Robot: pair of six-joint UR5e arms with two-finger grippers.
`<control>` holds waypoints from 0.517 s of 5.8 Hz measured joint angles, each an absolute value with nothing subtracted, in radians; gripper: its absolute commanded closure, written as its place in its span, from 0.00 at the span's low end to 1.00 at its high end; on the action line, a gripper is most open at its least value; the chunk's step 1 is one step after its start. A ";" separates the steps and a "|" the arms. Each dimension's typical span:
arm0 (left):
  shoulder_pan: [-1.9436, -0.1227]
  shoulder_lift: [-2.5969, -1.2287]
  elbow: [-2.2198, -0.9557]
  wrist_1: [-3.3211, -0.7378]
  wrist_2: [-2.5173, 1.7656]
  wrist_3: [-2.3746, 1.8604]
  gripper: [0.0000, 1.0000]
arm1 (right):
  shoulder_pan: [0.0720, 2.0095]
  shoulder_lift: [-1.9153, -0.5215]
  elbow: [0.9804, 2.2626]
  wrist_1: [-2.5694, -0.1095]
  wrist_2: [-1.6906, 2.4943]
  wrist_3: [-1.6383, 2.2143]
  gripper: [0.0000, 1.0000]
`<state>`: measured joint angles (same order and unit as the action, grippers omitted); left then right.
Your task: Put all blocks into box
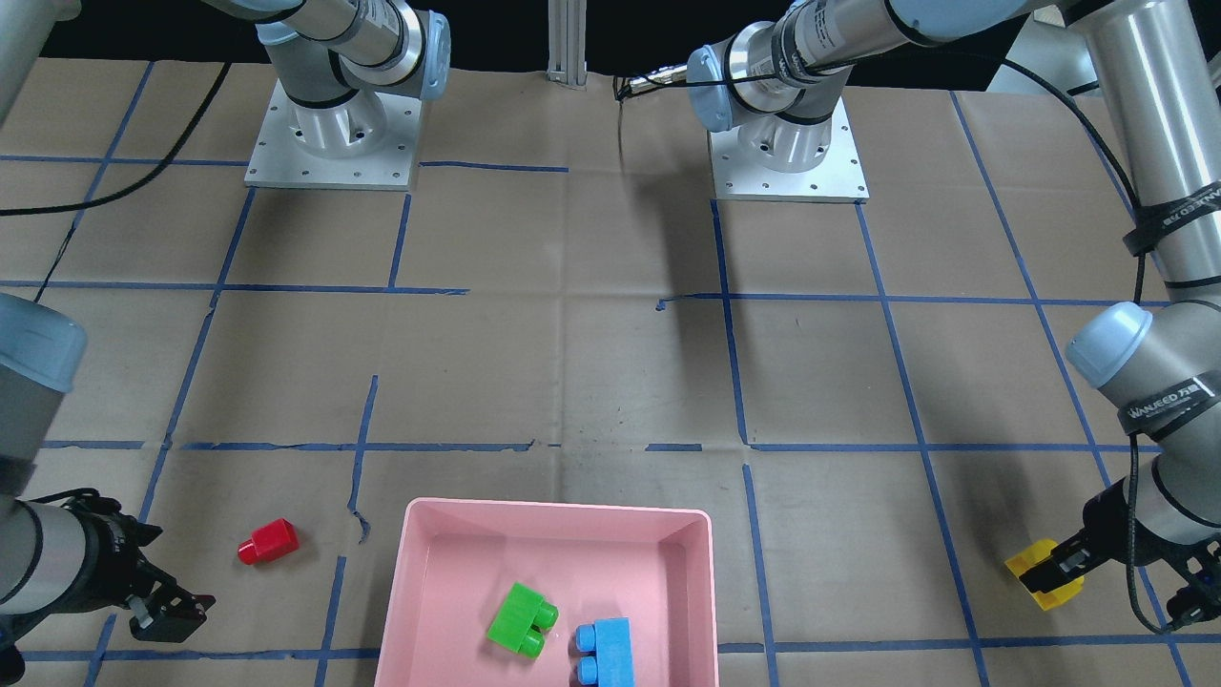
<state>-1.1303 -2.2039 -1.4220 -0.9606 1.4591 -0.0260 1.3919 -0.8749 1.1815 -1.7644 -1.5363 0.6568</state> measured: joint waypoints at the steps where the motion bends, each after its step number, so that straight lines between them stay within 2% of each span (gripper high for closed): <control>1: -1.189 -2.151 -1.420 -0.986 1.438 -0.105 0.91 | 1.391 -0.875 1.276 -1.897 -1.535 0.697 0.01; 3: -1.372 -2.080 -1.402 -1.002 1.425 -0.410 0.91 | 1.391 -0.875 1.355 -1.995 -1.535 0.724 0.01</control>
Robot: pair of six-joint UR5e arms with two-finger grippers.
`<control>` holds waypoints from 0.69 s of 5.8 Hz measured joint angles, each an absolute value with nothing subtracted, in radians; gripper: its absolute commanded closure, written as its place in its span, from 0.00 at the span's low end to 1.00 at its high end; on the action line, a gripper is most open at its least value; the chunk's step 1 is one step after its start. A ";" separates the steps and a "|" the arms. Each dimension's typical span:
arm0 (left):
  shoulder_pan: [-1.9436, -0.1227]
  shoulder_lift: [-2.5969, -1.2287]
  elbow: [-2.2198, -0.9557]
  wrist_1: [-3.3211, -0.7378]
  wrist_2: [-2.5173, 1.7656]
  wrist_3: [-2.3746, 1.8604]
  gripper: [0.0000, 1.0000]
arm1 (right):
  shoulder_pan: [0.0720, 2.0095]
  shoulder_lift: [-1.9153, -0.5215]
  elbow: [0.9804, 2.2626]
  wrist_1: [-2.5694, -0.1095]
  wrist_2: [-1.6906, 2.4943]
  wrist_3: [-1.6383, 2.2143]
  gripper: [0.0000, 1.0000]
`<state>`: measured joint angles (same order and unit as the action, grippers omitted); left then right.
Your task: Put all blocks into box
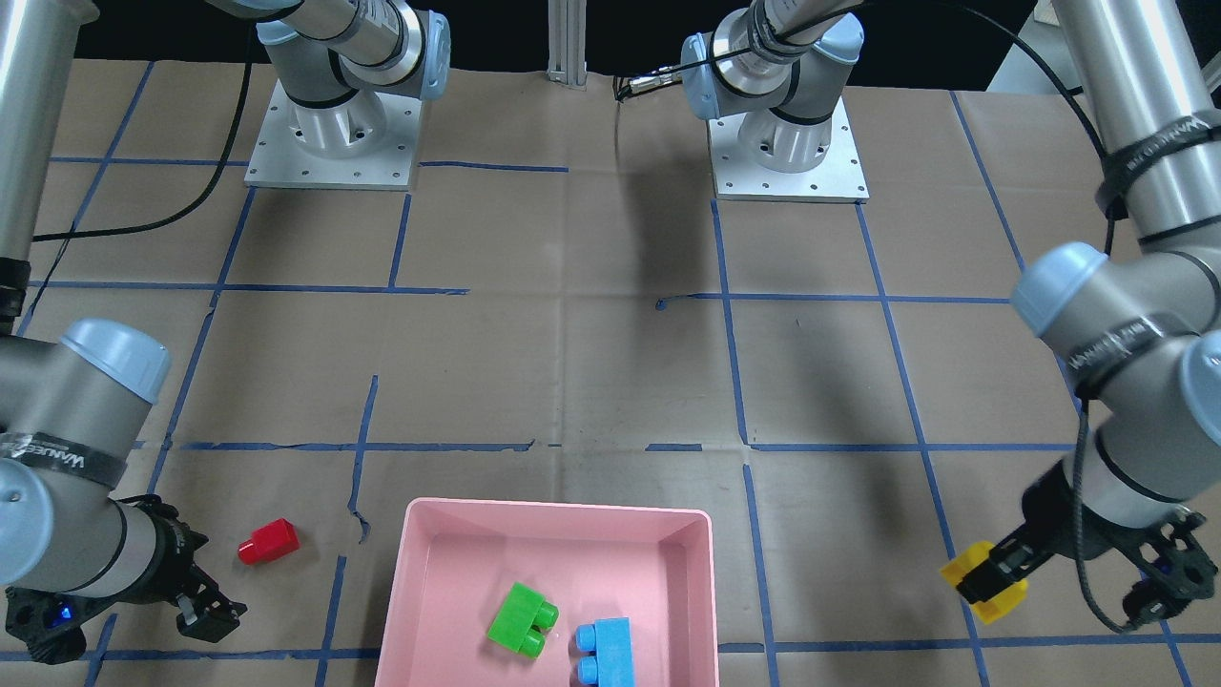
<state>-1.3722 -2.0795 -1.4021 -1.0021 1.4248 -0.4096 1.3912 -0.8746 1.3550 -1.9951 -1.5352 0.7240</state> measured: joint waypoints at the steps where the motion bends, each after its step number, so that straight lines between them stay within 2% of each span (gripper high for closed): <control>1: -1.484 -2.078 -1.349 -1.006 1.423 -0.585 0.91 | 1.391 -0.875 1.380 -1.996 -1.537 0.726 0.02; 3: -1.662 -2.160 -1.188 -1.030 1.423 -0.862 0.77 | 1.391 -0.877 1.420 -1.995 -1.538 0.728 0.07; 4: -1.713 -2.205 -1.152 -1.045 1.427 -0.913 0.57 | 1.391 -0.878 1.427 -1.992 -1.538 0.735 0.13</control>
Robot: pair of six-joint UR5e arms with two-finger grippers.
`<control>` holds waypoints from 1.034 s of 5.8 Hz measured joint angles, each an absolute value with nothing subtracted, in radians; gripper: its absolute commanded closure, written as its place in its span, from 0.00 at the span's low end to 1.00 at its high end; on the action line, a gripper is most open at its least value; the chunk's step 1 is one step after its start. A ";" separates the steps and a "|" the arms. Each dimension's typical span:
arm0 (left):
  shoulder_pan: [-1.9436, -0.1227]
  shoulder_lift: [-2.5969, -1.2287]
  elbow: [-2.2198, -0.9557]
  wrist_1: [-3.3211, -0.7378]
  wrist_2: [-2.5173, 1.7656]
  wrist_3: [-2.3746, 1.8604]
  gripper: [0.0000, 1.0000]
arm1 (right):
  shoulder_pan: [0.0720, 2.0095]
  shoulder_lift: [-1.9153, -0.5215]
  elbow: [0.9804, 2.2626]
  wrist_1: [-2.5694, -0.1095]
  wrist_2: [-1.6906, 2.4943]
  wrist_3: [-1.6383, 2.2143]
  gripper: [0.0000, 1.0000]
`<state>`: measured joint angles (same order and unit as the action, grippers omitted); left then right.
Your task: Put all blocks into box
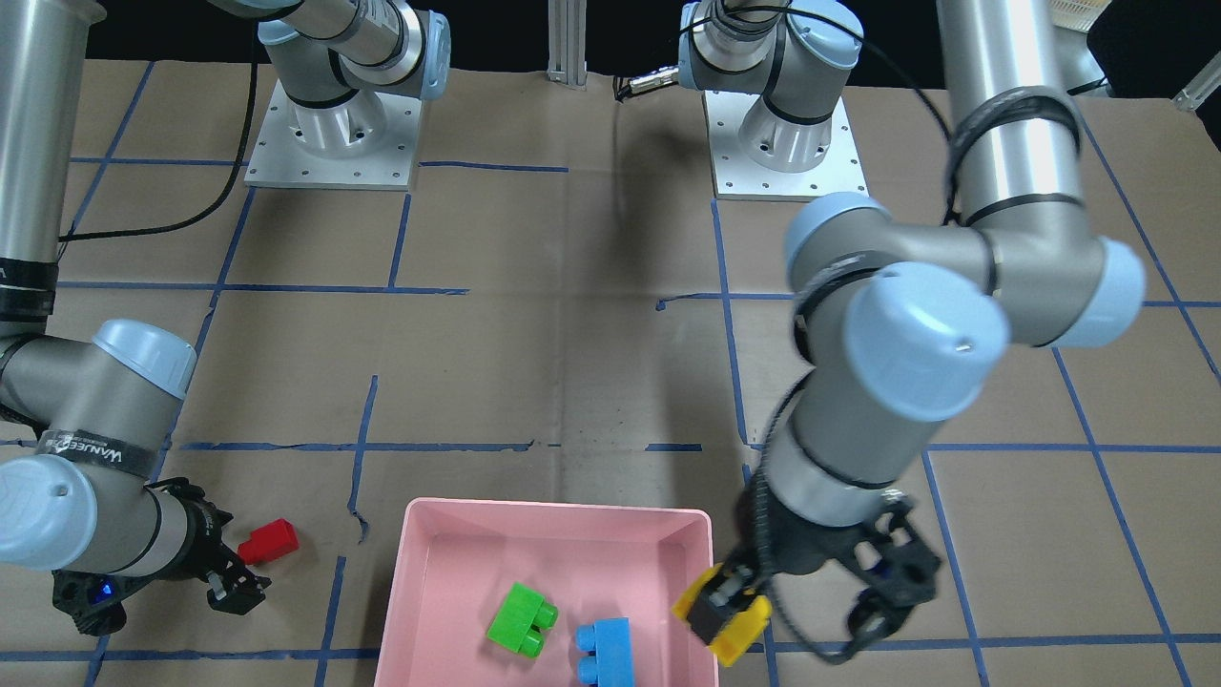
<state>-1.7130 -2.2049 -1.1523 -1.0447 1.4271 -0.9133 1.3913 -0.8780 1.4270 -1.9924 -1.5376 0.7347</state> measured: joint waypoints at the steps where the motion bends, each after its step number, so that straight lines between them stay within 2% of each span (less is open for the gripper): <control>1: -1.735 -2.231 -1.151 -1.048 1.427 -0.929 0.32 | 1.391 -0.879 1.428 -1.992 -1.535 0.753 0.19; 2: -1.742 -2.241 -1.154 -1.044 1.423 -0.933 0.04 | 1.391 -0.879 1.426 -1.991 -1.532 0.772 0.24; 3: -1.744 -2.244 -1.155 -1.041 1.421 -0.934 0.02 | 1.392 -0.880 1.425 -1.991 -1.529 0.778 0.25; 4: -1.744 -2.244 -1.156 -1.039 1.419 -0.934 0.01 | 1.392 -0.881 1.424 -1.991 -1.527 0.780 0.34; 6: -1.742 -2.220 -1.164 -1.047 1.422 -0.889 0.01 | 1.393 -0.883 1.424 -1.992 -1.522 0.782 0.67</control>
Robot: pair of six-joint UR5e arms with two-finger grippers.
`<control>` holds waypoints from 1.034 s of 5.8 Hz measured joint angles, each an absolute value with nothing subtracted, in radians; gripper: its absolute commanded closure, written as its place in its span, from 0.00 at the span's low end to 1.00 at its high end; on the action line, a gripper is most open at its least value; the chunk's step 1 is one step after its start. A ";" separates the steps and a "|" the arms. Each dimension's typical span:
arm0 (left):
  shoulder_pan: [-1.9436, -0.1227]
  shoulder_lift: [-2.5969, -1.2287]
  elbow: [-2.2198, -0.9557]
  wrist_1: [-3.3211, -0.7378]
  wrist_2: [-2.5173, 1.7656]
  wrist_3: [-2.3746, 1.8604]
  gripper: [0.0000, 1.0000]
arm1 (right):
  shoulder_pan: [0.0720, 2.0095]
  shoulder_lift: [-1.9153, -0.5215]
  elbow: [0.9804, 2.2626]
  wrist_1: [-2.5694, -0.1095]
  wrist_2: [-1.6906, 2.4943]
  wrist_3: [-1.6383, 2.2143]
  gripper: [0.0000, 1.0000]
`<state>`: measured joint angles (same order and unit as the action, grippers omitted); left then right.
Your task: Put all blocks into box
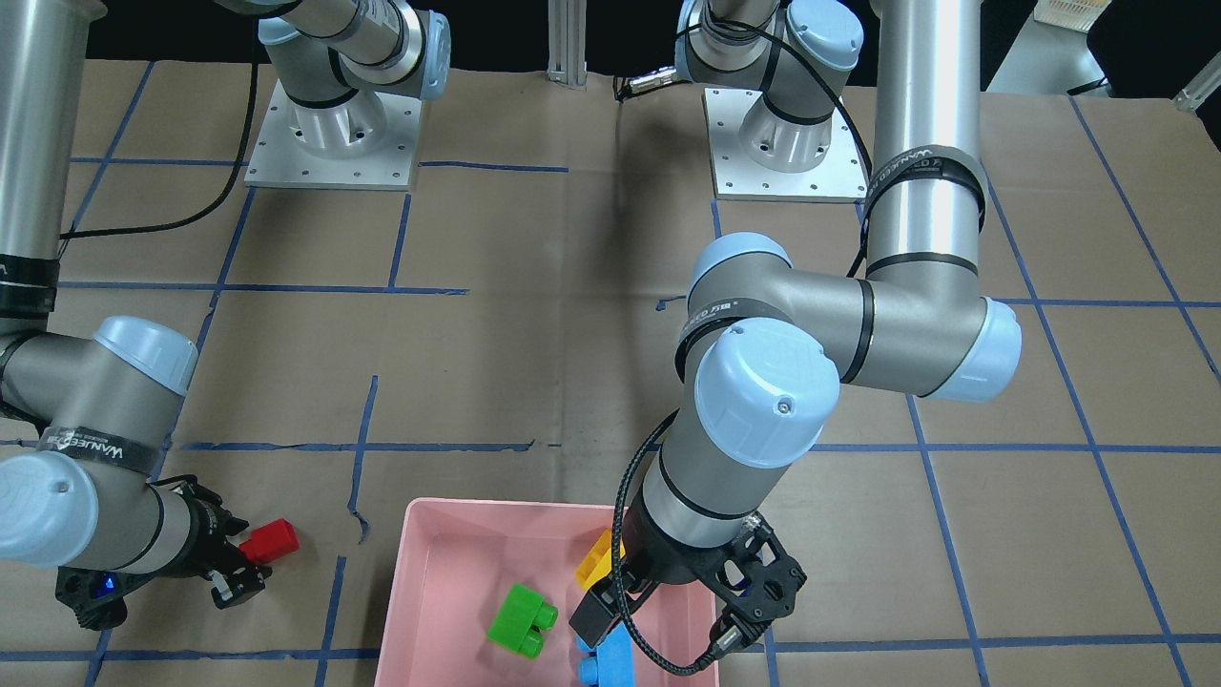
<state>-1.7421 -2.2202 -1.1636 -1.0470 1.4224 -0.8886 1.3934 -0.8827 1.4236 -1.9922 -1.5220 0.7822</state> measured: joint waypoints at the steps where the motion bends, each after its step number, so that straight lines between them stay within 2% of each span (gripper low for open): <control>1: -1.740 -2.180 -1.179 -1.084 1.426 -0.796 0.01 | 1.394 -0.883 1.424 -1.992 -1.520 0.782 0.78; 2: -1.738 -2.109 -1.209 -1.172 1.431 -0.654 0.01 | 1.394 -0.883 1.424 -1.992 -1.517 0.781 0.81; 4: -1.705 -1.904 -1.328 -1.378 1.491 -0.273 0.01 | 1.397 -0.898 1.407 -1.997 -1.514 0.776 0.81; 6: -1.636 -1.709 -1.447 -1.558 1.556 0.051 0.01 | 1.423 -0.954 1.333 -1.986 -1.518 0.724 0.79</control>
